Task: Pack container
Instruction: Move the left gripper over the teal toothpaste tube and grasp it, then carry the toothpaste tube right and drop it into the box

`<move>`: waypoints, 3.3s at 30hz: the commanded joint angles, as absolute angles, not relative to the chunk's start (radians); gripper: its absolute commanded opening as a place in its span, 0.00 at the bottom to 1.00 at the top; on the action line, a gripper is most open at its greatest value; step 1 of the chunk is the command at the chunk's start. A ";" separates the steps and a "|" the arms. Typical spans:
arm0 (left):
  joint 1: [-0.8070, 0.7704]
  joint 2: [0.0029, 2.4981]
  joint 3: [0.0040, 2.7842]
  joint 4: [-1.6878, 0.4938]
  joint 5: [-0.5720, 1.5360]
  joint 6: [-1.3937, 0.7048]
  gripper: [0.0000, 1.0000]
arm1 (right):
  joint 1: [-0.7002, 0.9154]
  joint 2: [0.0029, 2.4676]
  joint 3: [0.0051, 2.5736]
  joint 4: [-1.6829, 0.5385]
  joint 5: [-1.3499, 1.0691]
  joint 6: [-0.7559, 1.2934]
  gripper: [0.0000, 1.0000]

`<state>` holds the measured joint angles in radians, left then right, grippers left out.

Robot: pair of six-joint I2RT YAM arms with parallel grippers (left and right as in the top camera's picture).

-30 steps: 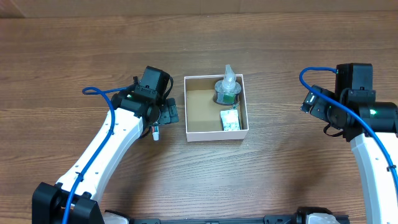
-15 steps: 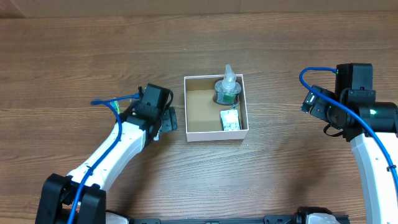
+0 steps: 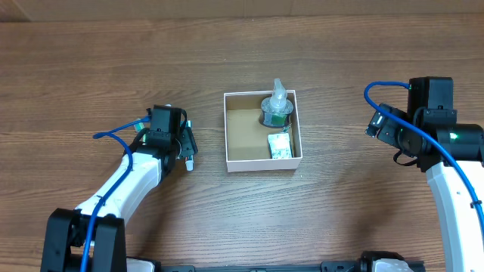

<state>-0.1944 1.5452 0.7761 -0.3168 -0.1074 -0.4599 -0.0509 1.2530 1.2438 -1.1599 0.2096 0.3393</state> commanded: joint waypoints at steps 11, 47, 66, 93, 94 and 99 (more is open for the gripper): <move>-0.205 1.699 0.783 -0.276 -0.047 -0.426 0.64 | -0.053 1.247 1.264 -1.155 0.216 0.341 1.00; -0.268 1.815 0.970 -0.501 -0.105 -0.396 0.32 | -0.053 1.247 1.264 -1.155 0.216 0.341 1.00; -0.307 1.374 0.979 -0.566 -0.111 -0.483 0.13 | -0.053 1.247 1.264 -1.155 0.216 0.341 1.00; -0.673 1.586 1.082 -0.327 -0.184 -0.729 0.30 | -0.053 1.247 1.264 -1.155 0.216 0.341 1.00; -0.672 1.594 1.082 -0.327 -0.192 -0.720 0.33 | -0.053 1.247 1.264 -1.155 0.216 0.341 1.00; -0.637 1.585 1.157 -0.418 -0.179 -0.540 0.59 | -0.053 1.247 1.264 -1.155 0.216 0.341 1.00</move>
